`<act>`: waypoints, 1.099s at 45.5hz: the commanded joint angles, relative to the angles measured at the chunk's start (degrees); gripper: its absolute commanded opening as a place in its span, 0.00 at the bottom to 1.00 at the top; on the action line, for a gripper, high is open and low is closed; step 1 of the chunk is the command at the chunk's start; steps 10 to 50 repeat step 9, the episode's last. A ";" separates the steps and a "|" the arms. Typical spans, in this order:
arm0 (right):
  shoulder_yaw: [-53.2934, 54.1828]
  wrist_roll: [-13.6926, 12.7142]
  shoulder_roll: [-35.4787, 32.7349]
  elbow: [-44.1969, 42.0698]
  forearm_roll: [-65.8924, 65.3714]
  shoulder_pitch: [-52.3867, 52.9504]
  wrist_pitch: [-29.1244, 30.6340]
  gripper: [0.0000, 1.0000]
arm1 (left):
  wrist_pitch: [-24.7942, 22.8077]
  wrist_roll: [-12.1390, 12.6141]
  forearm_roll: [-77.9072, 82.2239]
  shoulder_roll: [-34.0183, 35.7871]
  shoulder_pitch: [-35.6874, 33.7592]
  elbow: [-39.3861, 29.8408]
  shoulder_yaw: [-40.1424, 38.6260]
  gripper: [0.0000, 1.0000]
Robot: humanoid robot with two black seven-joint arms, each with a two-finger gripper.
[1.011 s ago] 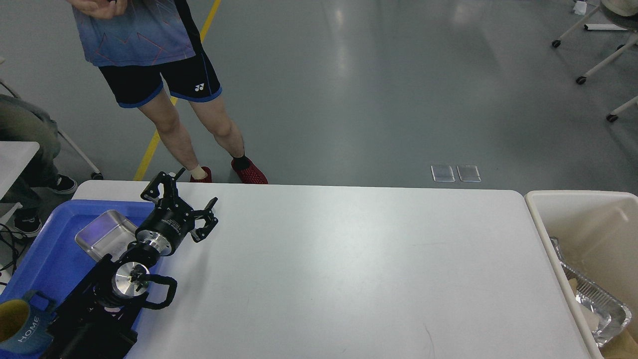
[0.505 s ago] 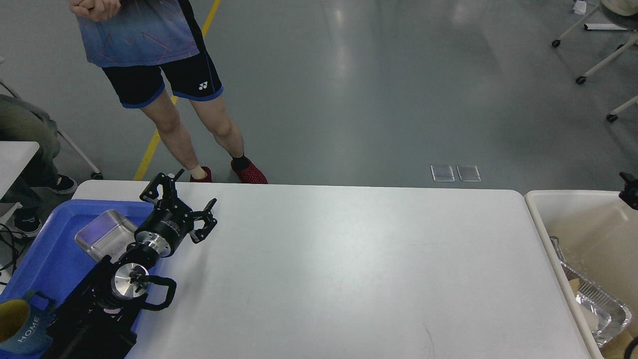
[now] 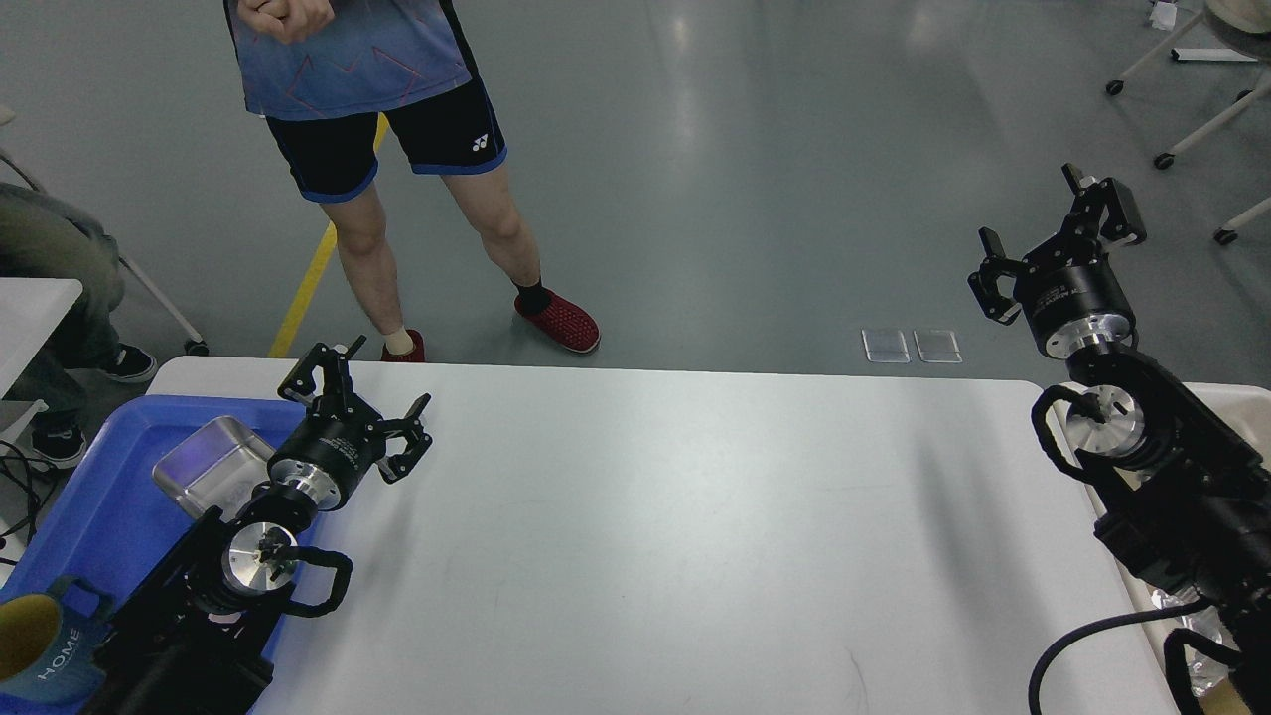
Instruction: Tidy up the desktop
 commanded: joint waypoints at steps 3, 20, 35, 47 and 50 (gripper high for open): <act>2.47 0.07 1.92 3.10 0.00 -4.81 0.06 1.00 | 0.08 0.00 0.05 0.00 0.05 0.00 -0.08 0.96; 2.56 -0.02 1.92 2.75 -0.09 -5.87 -0.73 1.00 | 0.17 0.00 -0.03 -0.17 -0.39 0.09 0.01 0.96; 2.56 -0.02 1.92 2.75 -0.09 -5.87 -0.73 1.00 | 0.17 0.00 -0.03 -0.17 -0.39 0.09 0.01 0.96; 2.56 -0.02 1.92 2.75 -0.09 -5.87 -0.73 1.00 | 0.17 0.00 -0.03 -0.17 -0.39 0.09 0.01 0.96; 2.56 -0.02 1.92 2.75 -0.09 -5.87 -0.73 1.00 | 0.17 0.00 -0.03 -0.17 -0.39 0.09 0.01 0.96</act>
